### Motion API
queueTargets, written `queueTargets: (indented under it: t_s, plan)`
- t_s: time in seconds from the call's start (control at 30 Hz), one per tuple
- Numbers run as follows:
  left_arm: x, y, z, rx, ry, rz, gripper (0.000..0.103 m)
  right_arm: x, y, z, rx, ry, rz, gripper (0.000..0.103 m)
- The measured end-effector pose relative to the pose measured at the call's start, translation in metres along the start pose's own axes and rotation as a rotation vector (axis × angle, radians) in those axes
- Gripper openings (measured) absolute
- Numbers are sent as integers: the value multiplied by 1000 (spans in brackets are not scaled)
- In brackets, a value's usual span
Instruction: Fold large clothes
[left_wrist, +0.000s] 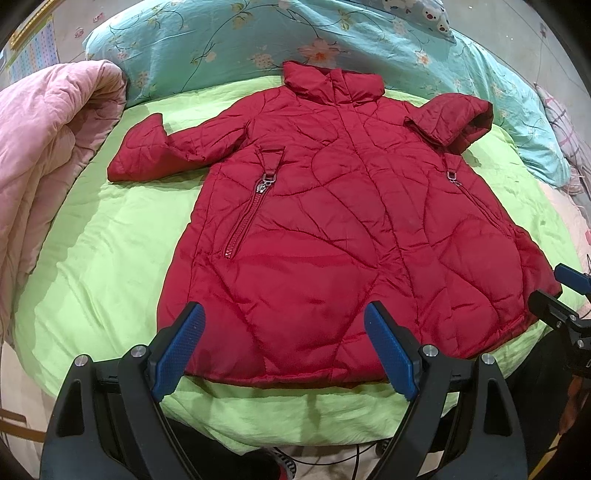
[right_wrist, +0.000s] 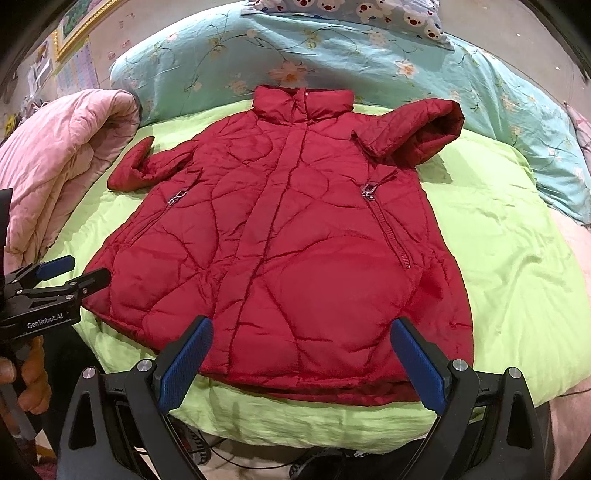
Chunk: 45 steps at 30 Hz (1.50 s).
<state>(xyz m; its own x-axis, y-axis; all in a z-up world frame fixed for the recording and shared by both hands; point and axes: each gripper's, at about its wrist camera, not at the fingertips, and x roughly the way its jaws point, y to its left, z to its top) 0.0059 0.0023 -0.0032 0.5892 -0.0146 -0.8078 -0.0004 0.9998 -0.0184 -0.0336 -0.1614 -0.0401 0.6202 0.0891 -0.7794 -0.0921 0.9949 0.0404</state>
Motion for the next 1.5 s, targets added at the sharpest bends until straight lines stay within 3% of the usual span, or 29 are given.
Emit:
queueTargets:
  t_s: [0.6, 0.93, 1.5]
  plan:
    - [4, -1, 4, 24, -21, 32, 89, 3, -1, 5, 5, -10, 21, 98]
    - [13, 0, 9, 22, 25, 35, 89, 10, -3, 12, 8, -7, 31, 98]
    - [30, 2, 31, 18, 37, 55, 89, 29, -30, 50, 42, -53, 33, 96]
